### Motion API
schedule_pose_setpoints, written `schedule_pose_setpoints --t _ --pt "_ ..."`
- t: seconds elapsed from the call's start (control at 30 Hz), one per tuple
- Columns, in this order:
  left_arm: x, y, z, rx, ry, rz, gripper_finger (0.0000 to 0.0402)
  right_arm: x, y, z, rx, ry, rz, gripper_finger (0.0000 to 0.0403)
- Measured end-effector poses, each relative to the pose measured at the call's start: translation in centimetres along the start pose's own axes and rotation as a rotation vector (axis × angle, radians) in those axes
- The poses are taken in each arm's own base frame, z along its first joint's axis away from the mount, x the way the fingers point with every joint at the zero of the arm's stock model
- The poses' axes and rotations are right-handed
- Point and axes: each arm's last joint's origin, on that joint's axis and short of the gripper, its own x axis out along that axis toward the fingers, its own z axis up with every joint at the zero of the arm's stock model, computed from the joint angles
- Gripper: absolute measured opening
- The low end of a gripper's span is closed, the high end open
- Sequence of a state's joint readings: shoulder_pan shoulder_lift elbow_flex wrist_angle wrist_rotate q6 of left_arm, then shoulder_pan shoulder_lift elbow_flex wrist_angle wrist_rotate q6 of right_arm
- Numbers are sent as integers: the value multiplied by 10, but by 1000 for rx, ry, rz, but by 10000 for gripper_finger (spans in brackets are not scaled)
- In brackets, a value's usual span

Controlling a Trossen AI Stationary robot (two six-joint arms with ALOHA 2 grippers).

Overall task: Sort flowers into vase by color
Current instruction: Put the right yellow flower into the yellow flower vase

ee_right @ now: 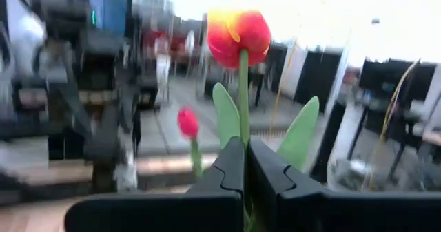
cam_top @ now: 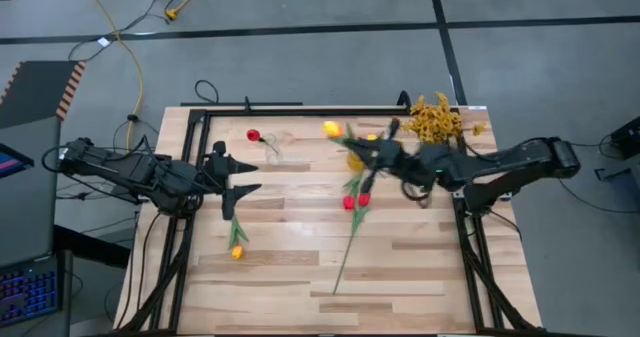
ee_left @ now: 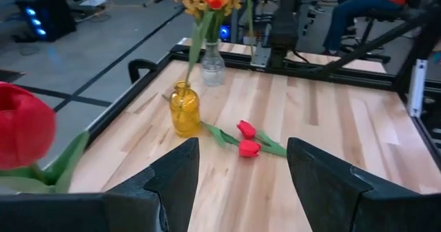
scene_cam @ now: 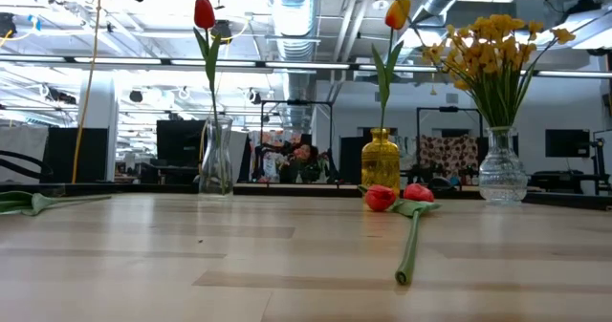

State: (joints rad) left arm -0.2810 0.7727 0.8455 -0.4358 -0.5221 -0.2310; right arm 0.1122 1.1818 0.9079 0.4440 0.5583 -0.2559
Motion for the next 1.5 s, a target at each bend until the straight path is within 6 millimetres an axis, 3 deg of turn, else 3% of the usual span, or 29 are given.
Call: schedule_pose_setpoints --t 0.27,0.5,0.63,0.93,1.17,1.5 --pt "0 1 0 -2 -4 18 208 -63 -20 -44 34 -505 165 31" --pt "0 1 0 -1 -5 22 208 -88 -23 -78 -62 -649 126 31" --pt "0 1 0 1 -8 33 208 -86 -17 -88 -202 -655 160 32" --pt "0 1 0 0 -10 39 208 -63 -12 -95 -264 -616 174 32" --pt "0 1 0 0 -10 39 208 -44 -16 -102 -312 -589 168 33" --pt "0 1 0 1 -10 40 208 -39 -26 -105 -363 -626 228 33"
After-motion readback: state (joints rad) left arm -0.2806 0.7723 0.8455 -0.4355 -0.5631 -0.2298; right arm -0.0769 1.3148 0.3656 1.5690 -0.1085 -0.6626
